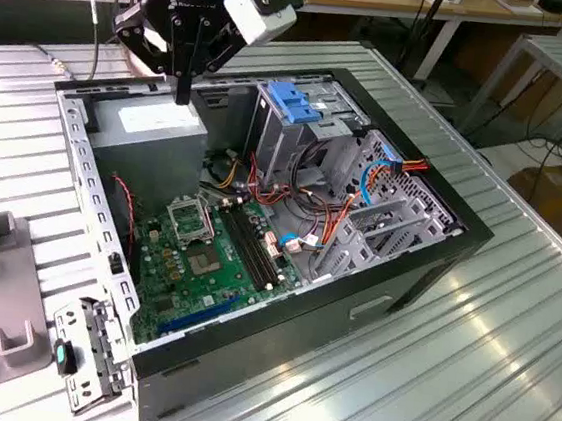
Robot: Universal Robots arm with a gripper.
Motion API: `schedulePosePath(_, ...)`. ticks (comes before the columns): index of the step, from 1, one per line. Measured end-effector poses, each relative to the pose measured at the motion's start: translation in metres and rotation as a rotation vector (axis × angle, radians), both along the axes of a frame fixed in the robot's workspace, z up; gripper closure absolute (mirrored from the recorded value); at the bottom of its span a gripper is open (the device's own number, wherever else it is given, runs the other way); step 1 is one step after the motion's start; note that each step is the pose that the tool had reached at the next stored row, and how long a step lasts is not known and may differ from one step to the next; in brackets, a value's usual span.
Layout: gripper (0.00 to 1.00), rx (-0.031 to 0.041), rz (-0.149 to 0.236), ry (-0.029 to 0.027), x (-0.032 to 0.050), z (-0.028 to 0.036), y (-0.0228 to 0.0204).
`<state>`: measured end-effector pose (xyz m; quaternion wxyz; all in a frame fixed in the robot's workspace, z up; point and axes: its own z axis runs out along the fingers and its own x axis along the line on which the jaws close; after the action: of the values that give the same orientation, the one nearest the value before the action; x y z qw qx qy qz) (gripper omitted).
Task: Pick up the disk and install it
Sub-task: 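Reach for the disk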
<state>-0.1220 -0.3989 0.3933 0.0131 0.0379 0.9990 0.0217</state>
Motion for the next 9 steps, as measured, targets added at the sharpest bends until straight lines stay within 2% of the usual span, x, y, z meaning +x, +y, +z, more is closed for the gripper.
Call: schedulePosePath(9,0.89,0.0,0.0,0.0,-0.0018,0.0,0.0)
